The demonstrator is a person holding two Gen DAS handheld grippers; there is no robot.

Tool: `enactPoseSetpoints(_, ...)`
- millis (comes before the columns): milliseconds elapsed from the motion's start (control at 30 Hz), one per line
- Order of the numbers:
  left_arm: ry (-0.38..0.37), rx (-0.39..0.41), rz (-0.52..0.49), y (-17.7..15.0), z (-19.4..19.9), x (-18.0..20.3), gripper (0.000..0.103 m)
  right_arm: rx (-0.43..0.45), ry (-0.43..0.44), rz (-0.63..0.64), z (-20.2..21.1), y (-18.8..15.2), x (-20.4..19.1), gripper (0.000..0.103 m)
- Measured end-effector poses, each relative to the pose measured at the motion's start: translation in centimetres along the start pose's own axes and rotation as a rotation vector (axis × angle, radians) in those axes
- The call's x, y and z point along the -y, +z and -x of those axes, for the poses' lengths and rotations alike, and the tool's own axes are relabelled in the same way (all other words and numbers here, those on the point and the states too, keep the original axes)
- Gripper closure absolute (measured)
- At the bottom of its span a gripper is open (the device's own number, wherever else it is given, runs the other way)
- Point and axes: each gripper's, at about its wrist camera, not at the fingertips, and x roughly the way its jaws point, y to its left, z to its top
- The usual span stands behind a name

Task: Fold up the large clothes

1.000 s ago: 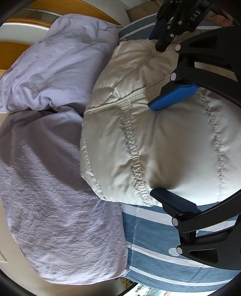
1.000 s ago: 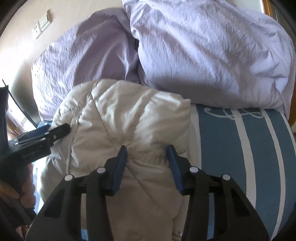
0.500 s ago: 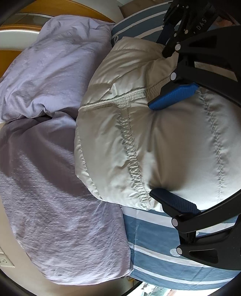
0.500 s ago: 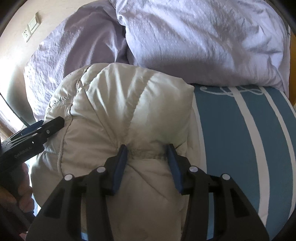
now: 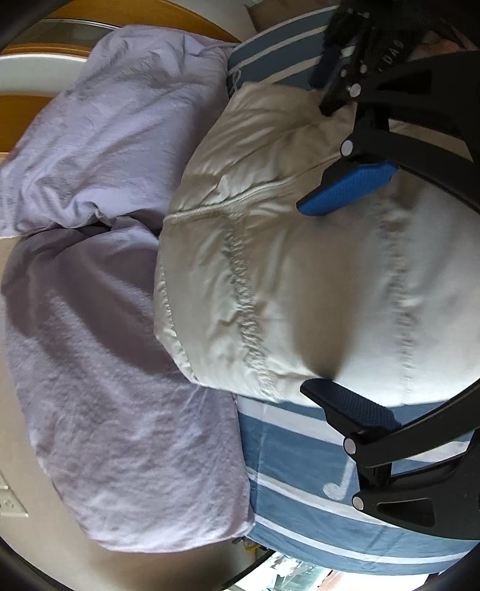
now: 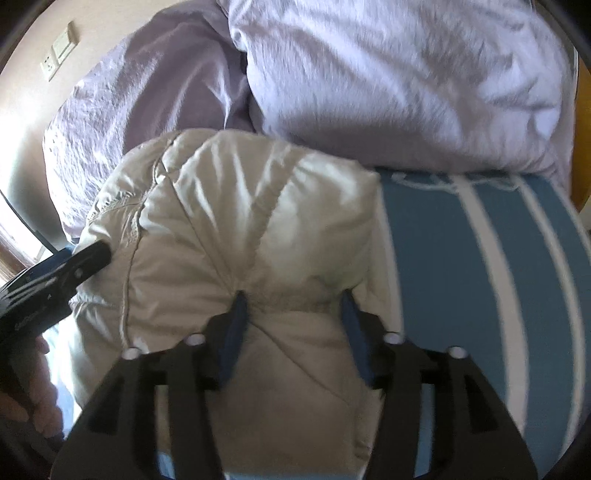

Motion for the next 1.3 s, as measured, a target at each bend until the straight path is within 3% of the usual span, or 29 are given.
enactPoseSetpoints(400, -0.009, 0.055, 0.059, -5.8, 7.6, -2.3, 0.007, 0.084, -0.039, 0.019, 8.8, -3.6, -1.4, 0.002)
enactPoseSetpoints(500, -0.03, 0.06, 0.09, -7.0, 9.4, -2.9, 0.007, 0.107, -0.064, 0.049, 10.8, -5.2, -1.9, 0.002)
enactPoseSetpoints(833, -0.086, 0.061, 0.086, -11.1, 14.3, -2.8, 0.007, 0.029, 0.02, 0.03, 14.2, -10.1, -2.4, 0.002)
enactPoseSetpoints(1300, -0.141, 0.016, 0.121, -14.0, 15.8, -3.0, 0.007, -0.032, 0.081, 0.012, 15.5, -12.5, -3.4, 0.002)
